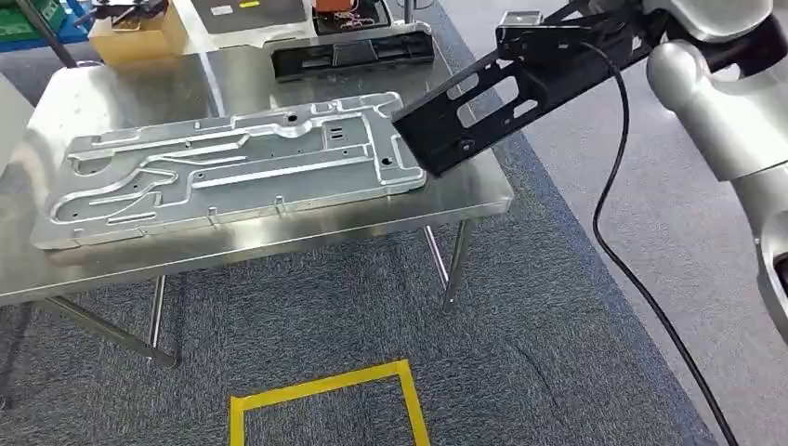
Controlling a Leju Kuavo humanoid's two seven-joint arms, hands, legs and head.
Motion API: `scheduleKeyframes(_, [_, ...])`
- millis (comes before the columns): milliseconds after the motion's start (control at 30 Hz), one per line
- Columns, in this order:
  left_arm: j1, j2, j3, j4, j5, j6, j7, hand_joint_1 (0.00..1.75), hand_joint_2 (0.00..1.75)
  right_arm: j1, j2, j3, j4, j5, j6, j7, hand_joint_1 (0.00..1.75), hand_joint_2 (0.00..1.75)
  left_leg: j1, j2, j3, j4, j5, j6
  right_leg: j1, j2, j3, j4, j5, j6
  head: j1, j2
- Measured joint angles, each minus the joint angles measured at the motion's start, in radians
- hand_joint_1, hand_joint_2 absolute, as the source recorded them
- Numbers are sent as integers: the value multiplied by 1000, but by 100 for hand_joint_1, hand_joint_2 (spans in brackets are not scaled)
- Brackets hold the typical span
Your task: Take the parts from the cabinet and place them on the table.
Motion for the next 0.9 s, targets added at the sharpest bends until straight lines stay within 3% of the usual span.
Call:
scheduleKeyframes(33, [1, 0, 0, 0, 0, 0, 0, 0, 175, 1, 1, 0, 3, 0, 0, 0, 175, 175, 0, -1, 12, -73, 88, 7, 1, 5, 20, 3, -14, 3, 0, 0])
scheduleKeyframes(67, [5, 0, 0, 0, 0, 0, 0, 0, 175, 5, 2, 0, 6, 0, -2, -1, 175, 175, -3, -1, 22, -138, 206, 15, 0, 2, 28, -2, -28, 6, 0, 0])
scheduleKeyframes(100, [10, 1, 0, 0, 0, 0, 1, 0, 175, 10, 5, 3, 17, 0, -8, 0, 175, 175, -10, -2, 17, -171, 251, 18, 5, 7, 46, 8, -43, 11, 0, 0])
scheduleKeyframes(200, [0, 0, 0, 0, -4, -1, 3, 0, 175, 16, 7, 5, 26, 0, -10, -2, 175, 175, -14, -1, 29, -159, 234, 26, 3, 14, 55, -4, -63, 32, 0, 0])
scheduleKeyframes(233, [-2, 0, 1, 0, -6, -2, 4, 0, 175, 15, 7, 1, 28, 0, -6, -2, 175, 175, -9, 1, 41, -173, 235, 31, -1, 13, 58, -5, -71, 39, 0, 0])
scheduleKeyframes(267, [-3, 0, 1, 0, -8, -4, 5, 0, 175, 13, 8, -6, 34, 0, 3, -1, 175, 175, -8, 1, 50, -181, 232, 38, -2, 4, 51, 19, -81, 40, 0, 0])
scheduleKeyframes(300, [-5, 0, 0, 0, -10, -7, 8, 0, 175, 4, 11, -7, 50, 6, 14, 0, 175, 175, -9, 1, 54, -182, 227, 46, 0, 1, 19, 73, -107, 39, 0, 0])
scheduleKeyframes(367, [-12, 0, 0, 0, -17, -12, 12, 0, 175, -19, 40, -2, 123, 30, 22, -2, 175, 175, -10, -2, 60, -181, 215, 54, 3, 2, -92, 244, -164, 42, 0, 0])
scheduleKeyframes(400, [-13, 0, 0, 0, -17, -12, 14, 0, 175, -31, 73, 3, 171, 44, 12, -8, 175, 175, -11, -3, 65, -180, 208, 54, 3, 2, -144, 309, -168, 43, 0, 0])
scheduleKeyframes(433, [-13, 1, 1, 0, -18, -13, 16, 0, 175, -41, 114, 6, 241, 62, -4, -9, 175, 175, -12, -3, 73, -178, 200, 52, 3, 1, -172, 321, -146, 42, 0, 0])
scheduleKeyframes(467, [-13, 1, 1, 0, -19, -14, 18, 0, 175, -49, 156, 7, 300, 77, -31, -8, 175, 175, -14, -3, 84, -175, 190, 50, 4, 1, -175, 290, -99, 39, 0, 0])
scheduleKeyframes(533, [-17, 0, 0, 0, -24, -17, 19, 0, 175, -60, 240, 8, 409, 98, -81, 5, 175, 175, -16, -1, 109, -168, 166, 47, 5, 1, -126, 119, 37, 28, 0, 0])
scheduleKeyframes(567, [-19, -1, 0, 0, -27, -17, 21, 0, 175, -63, 271, 8, 453, 106, -100, 10, 175, 175, -17, -1, 114, -165, 154, 44, 10, 2, -107, 41, 78, 19, 0, 0])
scheduleKeyframes(633, [-25, -4, 0, 0, -27, -18, 22, 0, 175, -75, 347, 10, 543, 114, -130, 9, 175, 175, -19, -2, 110, -158, 150, 34, 16, 2, -88, 18, 54, 11, 0, 0])
scheduleKeyframes(700, [-28, -4, 0, 0, -29, -17, 22, 0, 175, -76, 399, 10, 602, 119, -134, 8, 175, 175, -14, -3, 111, -164, 148, 26, 22, 2, -89, 19, 50, 4, 0, 0])
scheduleKeyframes(767, [-28, -2, 0, 0, -31, -16, 21, 0, 175, -77, 441, 10, 640, 120, -138, 8, 175, 175, -18, -4, 110, -156, 133, 11, 6, -4, -70, -1, 51, -2, 0, 0])
scheduleKeyframes(800, [-28, -2, 0, 0, -31, -16, 20, 0, 175, -82, 458, 10, 654, 121, -143, 8, 175, 175, -16, -2, 90, -111, 110, 0, 4, -4, -64, -4, 48, -6, 0, 0])
scheduleKeyframes(867, [-29, -2, 0, 0, -33, -16, 20, 0, 175, -87, 481, 10, 690, 122, -144, 8, 175, 175, -4, 0, 12, 42, 48, -11, 4, -8, -59, -4, 42, -11, 0, 0])
scheduleKeyframes(900, [-28, -2, -1, 0, -38, -18, 20, 0, 175, -86, 493, 10, 706, 122, -144, 6, 175, 175, 3, 0, -28, 112, 30, -17, 3, -8, -55, -4, 38, -11, 0, 0])
